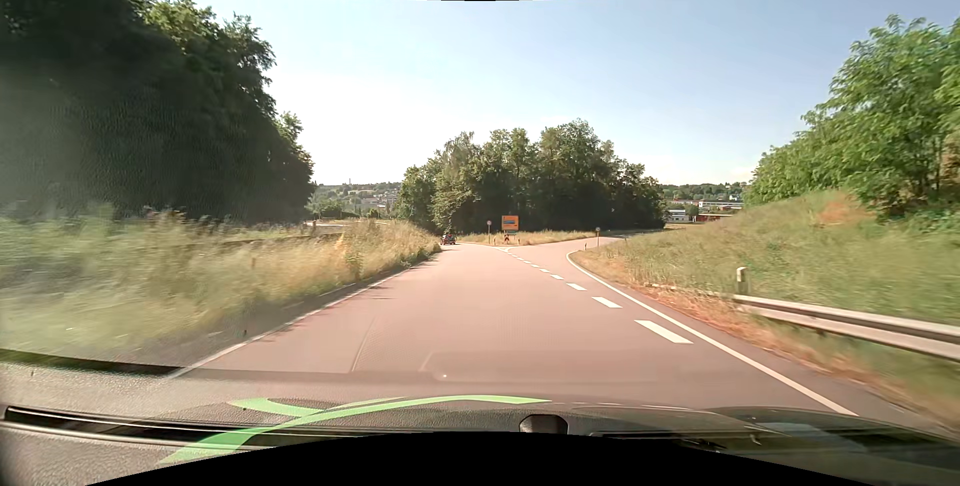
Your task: Follow the waypoints while adhering to traffic rules and regulations
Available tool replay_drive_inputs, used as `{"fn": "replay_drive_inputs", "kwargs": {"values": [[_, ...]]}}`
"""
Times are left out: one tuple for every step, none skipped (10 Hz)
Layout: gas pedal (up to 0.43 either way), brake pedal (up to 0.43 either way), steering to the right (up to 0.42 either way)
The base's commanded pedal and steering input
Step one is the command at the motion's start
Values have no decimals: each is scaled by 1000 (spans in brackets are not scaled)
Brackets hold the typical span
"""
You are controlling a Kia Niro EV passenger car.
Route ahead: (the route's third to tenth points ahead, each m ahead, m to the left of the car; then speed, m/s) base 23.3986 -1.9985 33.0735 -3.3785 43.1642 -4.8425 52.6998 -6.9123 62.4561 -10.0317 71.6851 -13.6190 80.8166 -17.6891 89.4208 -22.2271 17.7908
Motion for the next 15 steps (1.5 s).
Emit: {"fn": "replay_drive_inputs", "kwargs": {"values": [[8,0,19],[8,0,19],[8,0,19],[8,0,19],[8,0,20],[8,0,21],[8,0,21],[8,0,22],[8,0,22],[8,0,22],[8,0,22],[28,0,22],[47,0,22],[47,0,24],[59,0,27]]}}
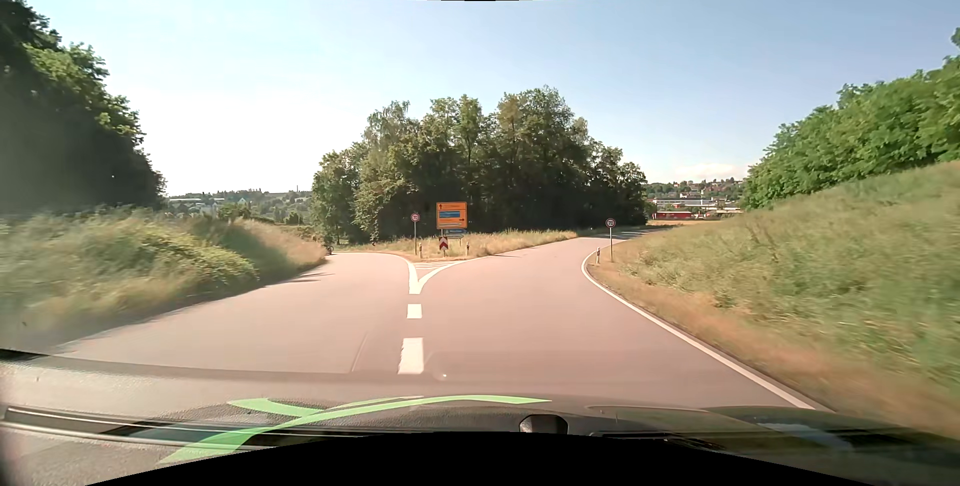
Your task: Follow the waypoints while adhering to traffic rules and regulations
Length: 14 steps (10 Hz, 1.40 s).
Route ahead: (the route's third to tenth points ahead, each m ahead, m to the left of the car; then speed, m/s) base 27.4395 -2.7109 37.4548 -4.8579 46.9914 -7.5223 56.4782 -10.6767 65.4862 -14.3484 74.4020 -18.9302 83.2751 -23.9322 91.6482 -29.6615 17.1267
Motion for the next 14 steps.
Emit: {"fn": "replay_drive_inputs", "kwargs": {"values": [[59,0,30],[67,0,33],[79,0,32],[79,0,33],[87,0,33],[87,0,33],[87,0,33],[98,0,33],[110,0,32],[118,0,33],[130,0,33],[138,0,33],[138,0,33],[150,0,34]]}}
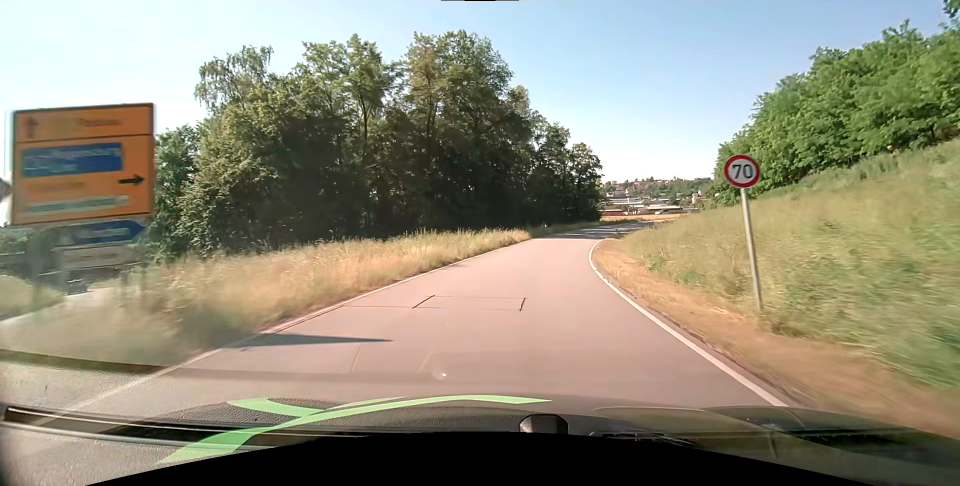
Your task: Follow the waypoints while adhering to traffic rules and regulations
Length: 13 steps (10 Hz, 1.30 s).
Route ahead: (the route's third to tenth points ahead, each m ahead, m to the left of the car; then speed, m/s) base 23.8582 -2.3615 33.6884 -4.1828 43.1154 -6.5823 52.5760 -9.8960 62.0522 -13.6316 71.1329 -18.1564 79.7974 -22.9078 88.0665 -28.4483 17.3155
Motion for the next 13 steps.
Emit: {"fn": "replay_drive_inputs", "kwargs": {"values": [[150,0,35],[157,0,38],[157,0,38],[169,0,39],[169,0,39],[177,0,38],[189,0,37],[189,0,35],[197,0,33],[209,0,32],[209,0,32],[209,0,33],[209,0,33]]}}
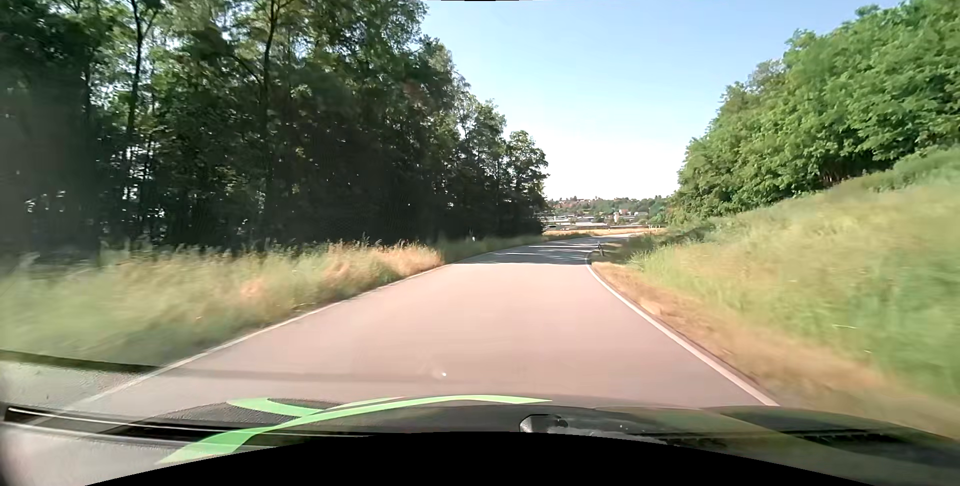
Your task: Follow the waypoints while adhering to traffic rules and regulations
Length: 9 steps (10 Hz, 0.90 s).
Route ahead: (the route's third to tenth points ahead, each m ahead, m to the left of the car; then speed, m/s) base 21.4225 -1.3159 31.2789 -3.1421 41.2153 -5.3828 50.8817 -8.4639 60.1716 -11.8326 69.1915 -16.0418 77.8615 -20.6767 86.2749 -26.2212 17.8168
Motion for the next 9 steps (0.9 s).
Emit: {"fn": "replay_drive_inputs", "kwargs": {"values": [[197,0,33],[197,0,33],[197,0,33],[169,0,34],[150,0,37],[150,0,38],[150,0,38],[150,0,37],[150,0,37]]}}
